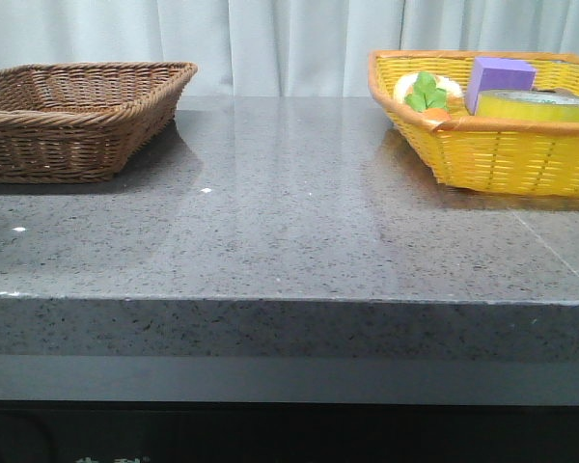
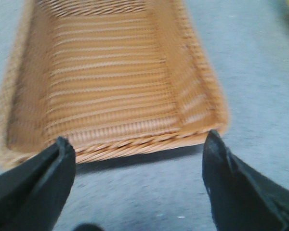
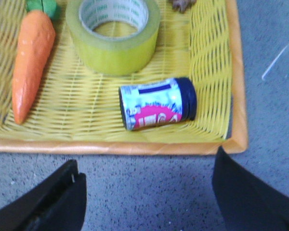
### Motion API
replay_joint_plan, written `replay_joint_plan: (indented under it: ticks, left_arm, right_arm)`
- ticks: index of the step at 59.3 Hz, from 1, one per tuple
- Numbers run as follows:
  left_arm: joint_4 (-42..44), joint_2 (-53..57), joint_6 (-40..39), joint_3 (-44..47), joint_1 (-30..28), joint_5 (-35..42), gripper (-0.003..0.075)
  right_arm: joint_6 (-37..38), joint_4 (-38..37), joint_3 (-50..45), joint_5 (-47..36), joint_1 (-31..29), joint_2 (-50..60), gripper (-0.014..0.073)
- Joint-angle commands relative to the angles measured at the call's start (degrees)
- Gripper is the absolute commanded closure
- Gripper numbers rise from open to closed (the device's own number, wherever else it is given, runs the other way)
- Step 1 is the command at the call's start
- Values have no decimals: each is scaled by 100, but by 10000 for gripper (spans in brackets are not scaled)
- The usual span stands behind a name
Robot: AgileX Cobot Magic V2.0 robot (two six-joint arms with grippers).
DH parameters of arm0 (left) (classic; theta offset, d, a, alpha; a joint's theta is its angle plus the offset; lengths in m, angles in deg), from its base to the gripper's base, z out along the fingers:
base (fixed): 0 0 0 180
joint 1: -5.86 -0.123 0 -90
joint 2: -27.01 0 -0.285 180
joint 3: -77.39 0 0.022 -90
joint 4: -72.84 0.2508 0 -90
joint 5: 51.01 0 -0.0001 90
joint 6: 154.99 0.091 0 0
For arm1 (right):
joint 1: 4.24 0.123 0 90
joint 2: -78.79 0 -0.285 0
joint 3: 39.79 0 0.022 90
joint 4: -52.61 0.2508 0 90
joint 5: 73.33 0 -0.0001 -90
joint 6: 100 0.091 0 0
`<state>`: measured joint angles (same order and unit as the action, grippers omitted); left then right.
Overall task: Transfer tape with both arms
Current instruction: 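Move the right gripper over the tape roll in the yellow basket, then grasp the clear yellow tape roll with the right gripper and lift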
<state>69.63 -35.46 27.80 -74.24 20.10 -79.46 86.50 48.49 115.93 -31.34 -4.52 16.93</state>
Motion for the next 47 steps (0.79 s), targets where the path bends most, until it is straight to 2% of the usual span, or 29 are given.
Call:
replay_joint_plan:
  ticks: [1,10,17,26,47]
  left_arm:
    - [-44,51,73,-301,545,462,178]
    - [-3,51,73,-368,1476,581,178]
    - [-3,51,73,-368,1876,682,178]
    - [-3,51,73,-368,1997,709,181]
    - [-3,51,73,-368,1997,709,267]
  right_arm:
    - [-37,-25,488,-133,-31,-66,32]
    - [-37,-25,1051,207,-31,-470,32]
    - [-37,-12,1597,588,-31,-965,32]
    - [-37,50,2320,946,-31,-1685,34]
    - [-42,-238,4293,1829,-51,-3656,34]
